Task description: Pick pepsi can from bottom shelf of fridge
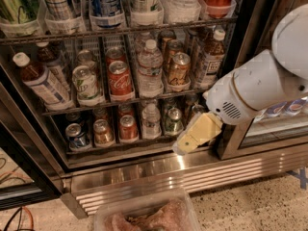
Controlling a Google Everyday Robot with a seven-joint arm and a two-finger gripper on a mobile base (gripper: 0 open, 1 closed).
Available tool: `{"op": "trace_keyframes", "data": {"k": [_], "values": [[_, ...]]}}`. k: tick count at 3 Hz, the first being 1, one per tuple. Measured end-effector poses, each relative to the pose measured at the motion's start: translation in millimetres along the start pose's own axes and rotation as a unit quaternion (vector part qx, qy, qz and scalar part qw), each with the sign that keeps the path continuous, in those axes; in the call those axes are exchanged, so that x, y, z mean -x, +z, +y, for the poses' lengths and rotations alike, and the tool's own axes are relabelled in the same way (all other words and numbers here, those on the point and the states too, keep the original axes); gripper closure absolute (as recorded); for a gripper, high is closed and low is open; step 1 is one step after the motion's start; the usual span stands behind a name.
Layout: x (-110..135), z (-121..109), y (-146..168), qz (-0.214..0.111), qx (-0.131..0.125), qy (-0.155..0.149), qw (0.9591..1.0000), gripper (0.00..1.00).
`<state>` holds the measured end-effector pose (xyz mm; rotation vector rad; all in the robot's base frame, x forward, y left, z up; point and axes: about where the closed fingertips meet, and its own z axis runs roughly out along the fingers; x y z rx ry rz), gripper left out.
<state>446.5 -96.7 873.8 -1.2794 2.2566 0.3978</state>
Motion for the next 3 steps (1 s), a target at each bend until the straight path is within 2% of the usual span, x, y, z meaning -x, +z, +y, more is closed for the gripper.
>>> {"op": "trace_keyframes", "data": {"k": [1,2,3], "values": [[-3,13,16,-0.013,0.011,0.004,0.9998,0.00],[-8,36,58,-0.031,0.023,0.032,0.9988,0.00],[-12,46,103,-0.042,0.025,0.055,0.9973,0.00]]}}
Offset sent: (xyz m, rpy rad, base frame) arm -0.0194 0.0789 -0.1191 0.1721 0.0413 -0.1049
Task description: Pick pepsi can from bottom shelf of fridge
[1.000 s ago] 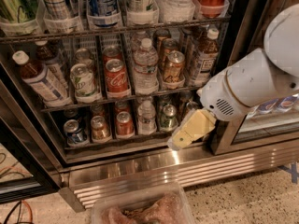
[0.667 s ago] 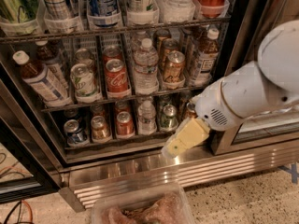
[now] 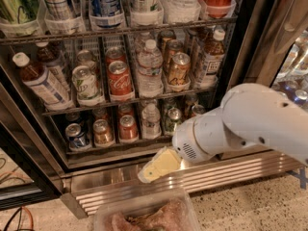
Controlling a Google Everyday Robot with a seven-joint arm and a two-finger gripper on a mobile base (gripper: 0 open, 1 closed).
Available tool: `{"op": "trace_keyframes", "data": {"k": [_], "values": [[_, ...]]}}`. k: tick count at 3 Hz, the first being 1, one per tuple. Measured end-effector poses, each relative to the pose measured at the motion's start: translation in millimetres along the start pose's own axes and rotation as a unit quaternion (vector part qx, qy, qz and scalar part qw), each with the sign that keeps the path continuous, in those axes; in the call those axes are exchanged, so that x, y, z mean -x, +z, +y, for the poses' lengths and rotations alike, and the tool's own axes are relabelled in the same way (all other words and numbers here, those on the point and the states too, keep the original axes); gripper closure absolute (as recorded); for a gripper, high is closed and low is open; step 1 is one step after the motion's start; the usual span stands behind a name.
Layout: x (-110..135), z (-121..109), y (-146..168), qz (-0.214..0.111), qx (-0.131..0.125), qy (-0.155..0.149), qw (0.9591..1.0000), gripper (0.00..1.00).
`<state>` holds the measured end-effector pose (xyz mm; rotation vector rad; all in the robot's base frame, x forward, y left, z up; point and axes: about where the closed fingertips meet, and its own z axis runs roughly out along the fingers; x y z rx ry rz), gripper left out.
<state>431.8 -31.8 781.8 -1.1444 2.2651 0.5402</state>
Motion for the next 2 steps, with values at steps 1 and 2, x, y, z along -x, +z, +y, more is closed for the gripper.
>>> {"op": "trace_keyframes", "data": {"k": [1,2], "values": [[-5.2,13.3,34.2,-0.001,0.019,0.012,0.9998,0.00],[-5.2,13.3,34.2,-0.001,0.019,0.012,0.9998,0.00]]}}
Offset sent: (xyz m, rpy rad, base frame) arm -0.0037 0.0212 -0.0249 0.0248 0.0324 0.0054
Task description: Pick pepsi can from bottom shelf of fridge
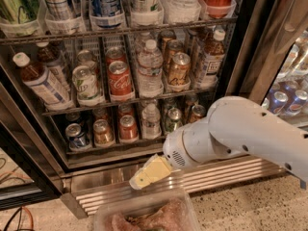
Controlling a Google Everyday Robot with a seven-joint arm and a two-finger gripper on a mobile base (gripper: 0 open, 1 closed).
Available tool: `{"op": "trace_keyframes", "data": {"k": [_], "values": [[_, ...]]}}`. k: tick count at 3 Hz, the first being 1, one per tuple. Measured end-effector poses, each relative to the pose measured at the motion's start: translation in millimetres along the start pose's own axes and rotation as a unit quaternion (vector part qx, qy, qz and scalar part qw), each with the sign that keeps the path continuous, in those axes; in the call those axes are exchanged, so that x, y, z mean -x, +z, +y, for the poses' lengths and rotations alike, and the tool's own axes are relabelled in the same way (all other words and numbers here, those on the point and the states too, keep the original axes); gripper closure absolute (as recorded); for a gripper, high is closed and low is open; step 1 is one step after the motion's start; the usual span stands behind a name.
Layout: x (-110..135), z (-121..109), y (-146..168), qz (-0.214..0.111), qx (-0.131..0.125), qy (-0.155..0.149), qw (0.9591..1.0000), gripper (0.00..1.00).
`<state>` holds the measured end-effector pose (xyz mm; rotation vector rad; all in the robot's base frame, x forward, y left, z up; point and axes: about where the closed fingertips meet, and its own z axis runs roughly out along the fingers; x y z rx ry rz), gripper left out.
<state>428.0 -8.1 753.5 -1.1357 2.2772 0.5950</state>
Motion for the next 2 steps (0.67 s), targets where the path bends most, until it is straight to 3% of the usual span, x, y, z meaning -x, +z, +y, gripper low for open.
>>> {"op": "trace_keyframes", "data": {"k": [1,2], "values": [[-8,16,24,-0.010,0.019,0.005,0.9997,0.00],[-23,37,77,-0.011,0.055,0.031,0.9980,0.00]]}}
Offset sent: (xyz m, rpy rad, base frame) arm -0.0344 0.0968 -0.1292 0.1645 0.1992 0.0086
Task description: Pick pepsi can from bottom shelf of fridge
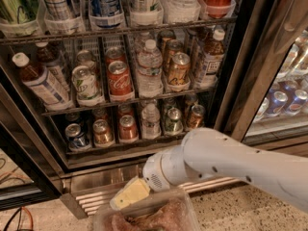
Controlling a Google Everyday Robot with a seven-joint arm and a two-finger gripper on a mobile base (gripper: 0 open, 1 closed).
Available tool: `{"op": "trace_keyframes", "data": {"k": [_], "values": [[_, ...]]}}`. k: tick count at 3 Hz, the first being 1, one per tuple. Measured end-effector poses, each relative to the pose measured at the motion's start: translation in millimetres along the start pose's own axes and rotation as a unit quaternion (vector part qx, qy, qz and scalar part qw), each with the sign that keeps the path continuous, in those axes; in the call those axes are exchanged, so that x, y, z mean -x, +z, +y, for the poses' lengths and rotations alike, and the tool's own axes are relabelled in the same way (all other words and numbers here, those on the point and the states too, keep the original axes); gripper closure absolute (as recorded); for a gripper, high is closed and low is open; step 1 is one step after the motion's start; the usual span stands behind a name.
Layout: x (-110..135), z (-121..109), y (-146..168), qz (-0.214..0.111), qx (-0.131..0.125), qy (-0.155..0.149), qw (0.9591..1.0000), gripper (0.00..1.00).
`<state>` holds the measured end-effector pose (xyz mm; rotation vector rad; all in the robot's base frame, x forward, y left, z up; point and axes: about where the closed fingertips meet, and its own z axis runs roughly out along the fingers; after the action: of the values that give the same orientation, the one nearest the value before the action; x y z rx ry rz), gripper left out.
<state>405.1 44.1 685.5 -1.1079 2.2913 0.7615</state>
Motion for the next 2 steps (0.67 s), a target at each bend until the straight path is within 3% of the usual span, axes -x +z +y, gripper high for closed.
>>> {"op": "trace_keyframes", "data": {"k": [1,2], "values": [[-9.6,4.0,38.9,0.009,0.015,0.018,0.9997,0.00],[-9.6,4.0,38.9,0.009,0.015,0.018,0.9997,0.00]]}}
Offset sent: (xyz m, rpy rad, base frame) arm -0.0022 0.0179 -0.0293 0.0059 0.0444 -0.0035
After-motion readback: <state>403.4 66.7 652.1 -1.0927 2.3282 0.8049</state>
